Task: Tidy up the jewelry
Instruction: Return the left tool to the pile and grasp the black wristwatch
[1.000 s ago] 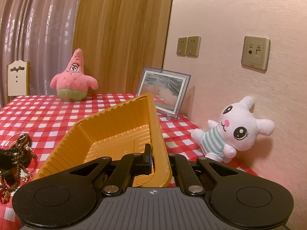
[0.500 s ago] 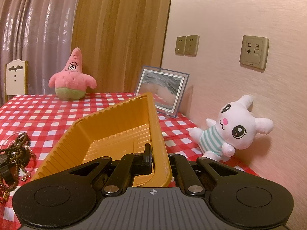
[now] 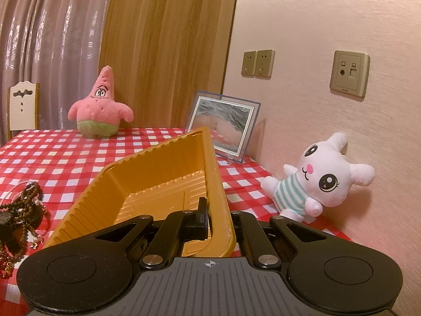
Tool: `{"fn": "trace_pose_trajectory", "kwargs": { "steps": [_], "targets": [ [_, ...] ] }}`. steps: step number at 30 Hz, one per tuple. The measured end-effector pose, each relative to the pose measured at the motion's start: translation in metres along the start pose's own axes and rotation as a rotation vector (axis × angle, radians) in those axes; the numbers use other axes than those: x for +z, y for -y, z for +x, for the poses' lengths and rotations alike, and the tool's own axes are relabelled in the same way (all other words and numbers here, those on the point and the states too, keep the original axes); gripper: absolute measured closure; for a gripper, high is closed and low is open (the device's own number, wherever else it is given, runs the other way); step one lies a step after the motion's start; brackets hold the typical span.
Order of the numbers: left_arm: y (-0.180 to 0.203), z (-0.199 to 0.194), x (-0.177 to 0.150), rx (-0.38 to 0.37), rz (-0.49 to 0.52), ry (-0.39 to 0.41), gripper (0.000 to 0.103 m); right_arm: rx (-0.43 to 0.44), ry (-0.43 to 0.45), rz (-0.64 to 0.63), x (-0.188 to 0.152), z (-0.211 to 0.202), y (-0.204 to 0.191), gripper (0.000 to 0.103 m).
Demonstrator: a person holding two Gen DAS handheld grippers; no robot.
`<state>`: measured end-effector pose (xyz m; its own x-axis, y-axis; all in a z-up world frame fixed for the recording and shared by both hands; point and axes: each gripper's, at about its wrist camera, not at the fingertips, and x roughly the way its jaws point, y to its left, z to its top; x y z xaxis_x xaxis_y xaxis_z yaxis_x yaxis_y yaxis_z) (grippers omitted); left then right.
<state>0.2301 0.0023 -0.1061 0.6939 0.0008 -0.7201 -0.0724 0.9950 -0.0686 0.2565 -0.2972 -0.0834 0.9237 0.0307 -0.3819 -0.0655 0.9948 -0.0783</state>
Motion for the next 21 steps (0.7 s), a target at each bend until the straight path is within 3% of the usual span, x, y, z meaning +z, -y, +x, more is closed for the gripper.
{"fn": "trace_pose_trajectory", "kwargs": {
  "steps": [6,13,17,21],
  "targets": [
    [0.006,0.014,0.004,0.077,0.031,-0.001,0.033,0.001,-0.001,0.001,0.0,0.0,0.0,0.099],
    [-0.007,0.011,0.0,0.067,0.046,-0.006,0.031,0.0,-0.005,0.004,-0.001,0.001,0.0,0.099],
    [-0.02,0.003,-0.003,0.103,0.087,0.004,0.034,0.002,-0.006,0.005,-0.001,0.002,0.001,0.099],
    [-0.039,0.0,-0.002,0.094,0.047,-0.043,0.042,0.002,-0.006,0.004,-0.001,0.002,0.001,0.099]
  ]
}}
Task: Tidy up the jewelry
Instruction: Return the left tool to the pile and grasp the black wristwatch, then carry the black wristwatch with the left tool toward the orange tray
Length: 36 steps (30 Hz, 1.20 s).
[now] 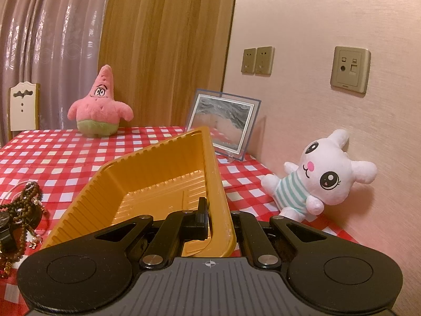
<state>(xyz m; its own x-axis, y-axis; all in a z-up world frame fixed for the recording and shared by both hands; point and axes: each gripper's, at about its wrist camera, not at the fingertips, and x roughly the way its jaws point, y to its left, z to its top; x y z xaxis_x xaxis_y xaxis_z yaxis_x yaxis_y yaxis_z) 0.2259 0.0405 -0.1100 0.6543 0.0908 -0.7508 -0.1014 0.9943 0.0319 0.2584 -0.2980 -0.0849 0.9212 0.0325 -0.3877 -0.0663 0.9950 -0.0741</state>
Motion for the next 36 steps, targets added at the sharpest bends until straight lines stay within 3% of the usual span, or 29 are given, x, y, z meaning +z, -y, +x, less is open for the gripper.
{"fn": "trace_pose_trajectory", "kwargs": {
  "steps": [6,9,15,18,26,36],
  "targets": [
    [0.014,-0.003,0.012,-0.067,-0.066,0.012,0.034,0.002,0.0,-0.003,0.0,0.002,0.0,0.099],
    [0.028,0.008,0.016,-0.038,-0.077,0.003,0.034,0.005,-0.003,-0.008,0.001,0.004,0.0,0.099],
    [0.039,0.029,0.018,0.014,-0.087,-0.029,0.044,0.012,-0.006,-0.012,0.0,0.004,0.001,0.099],
    [0.037,0.031,0.017,0.026,-0.101,-0.02,0.057,0.013,-0.008,-0.005,-0.001,0.004,0.002,0.099],
    [0.034,0.026,0.017,-0.018,-0.059,-0.024,0.062,0.014,-0.017,0.009,-0.004,0.004,0.005,0.099],
    [0.033,-0.007,0.016,-0.091,0.033,0.046,0.063,0.013,-0.017,0.009,-0.004,0.004,0.004,0.099]
  ]
}}
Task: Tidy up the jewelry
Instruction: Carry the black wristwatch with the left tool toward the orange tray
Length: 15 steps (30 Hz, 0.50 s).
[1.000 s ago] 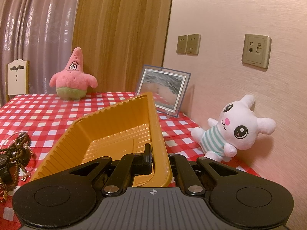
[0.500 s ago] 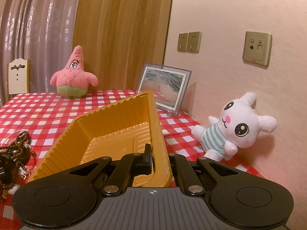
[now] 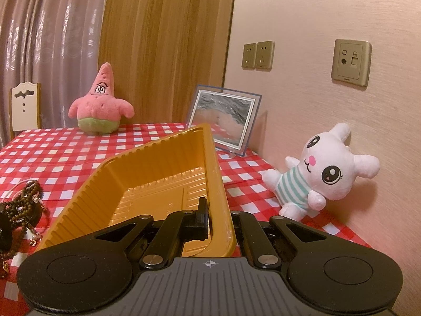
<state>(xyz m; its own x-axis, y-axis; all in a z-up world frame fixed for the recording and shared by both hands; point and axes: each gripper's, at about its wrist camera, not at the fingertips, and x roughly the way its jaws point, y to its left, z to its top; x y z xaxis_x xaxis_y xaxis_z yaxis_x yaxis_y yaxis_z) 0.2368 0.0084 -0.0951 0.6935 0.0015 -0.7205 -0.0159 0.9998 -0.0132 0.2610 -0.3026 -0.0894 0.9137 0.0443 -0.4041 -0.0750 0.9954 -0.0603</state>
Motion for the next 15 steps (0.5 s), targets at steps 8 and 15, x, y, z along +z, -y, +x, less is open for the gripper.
{"fn": "trace_pose_trajectory", "kwargs": {
  "steps": [8,15],
  "targets": [
    [0.01,-0.025,0.009,-0.043,0.063,0.068,0.064,0.0,0.0,0.0,0.0,0.0,0.0,0.099],
    [0.027,-0.039,0.024,-0.111,0.084,0.123,0.064,0.002,0.004,-0.005,0.001,-0.001,-0.003,0.099]
  ]
}}
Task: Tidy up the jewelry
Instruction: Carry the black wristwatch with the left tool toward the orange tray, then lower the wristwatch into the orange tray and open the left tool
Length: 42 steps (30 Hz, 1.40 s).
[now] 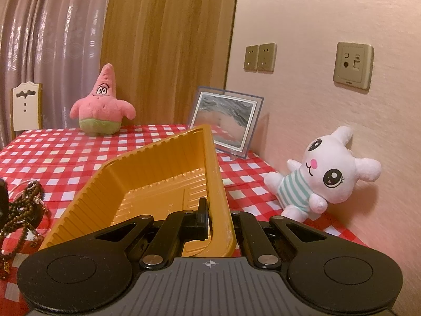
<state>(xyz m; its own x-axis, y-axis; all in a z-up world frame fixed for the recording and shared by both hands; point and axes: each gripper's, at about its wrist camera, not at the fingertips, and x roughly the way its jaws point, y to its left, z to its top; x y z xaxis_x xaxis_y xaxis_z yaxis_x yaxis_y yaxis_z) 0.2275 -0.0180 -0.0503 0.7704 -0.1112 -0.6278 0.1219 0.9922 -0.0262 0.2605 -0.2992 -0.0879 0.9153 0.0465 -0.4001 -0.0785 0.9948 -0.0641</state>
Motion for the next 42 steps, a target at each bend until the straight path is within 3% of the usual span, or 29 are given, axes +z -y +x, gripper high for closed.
{"fn": "trace_pose_trajectory", "kwargs": {
  "steps": [7,15,23,28,35,42],
  "targets": [
    [0.029,0.003,0.017,-0.127,0.016,0.037,0.064,0.0,0.0,0.002,0.0,0.0,0.0,0.099],
    [0.07,0.03,0.018,-0.284,0.0,-0.004,0.064,0.002,0.0,-0.001,0.003,0.0,-0.001,0.099],
    [0.096,0.058,0.005,-0.344,0.014,-0.094,0.064,0.0,-0.003,0.0,0.003,-0.001,-0.001,0.099],
    [0.103,0.058,0.009,-0.38,0.027,-0.071,0.066,-0.001,-0.011,0.005,0.002,0.002,0.001,0.099],
    [0.079,0.037,0.017,-0.348,-0.007,-0.025,0.066,0.002,-0.011,0.01,0.001,0.005,0.006,0.099],
    [0.031,0.014,0.001,-0.204,-0.017,-0.02,0.066,0.005,-0.008,0.006,0.0,0.006,0.007,0.099]
  ]
}}
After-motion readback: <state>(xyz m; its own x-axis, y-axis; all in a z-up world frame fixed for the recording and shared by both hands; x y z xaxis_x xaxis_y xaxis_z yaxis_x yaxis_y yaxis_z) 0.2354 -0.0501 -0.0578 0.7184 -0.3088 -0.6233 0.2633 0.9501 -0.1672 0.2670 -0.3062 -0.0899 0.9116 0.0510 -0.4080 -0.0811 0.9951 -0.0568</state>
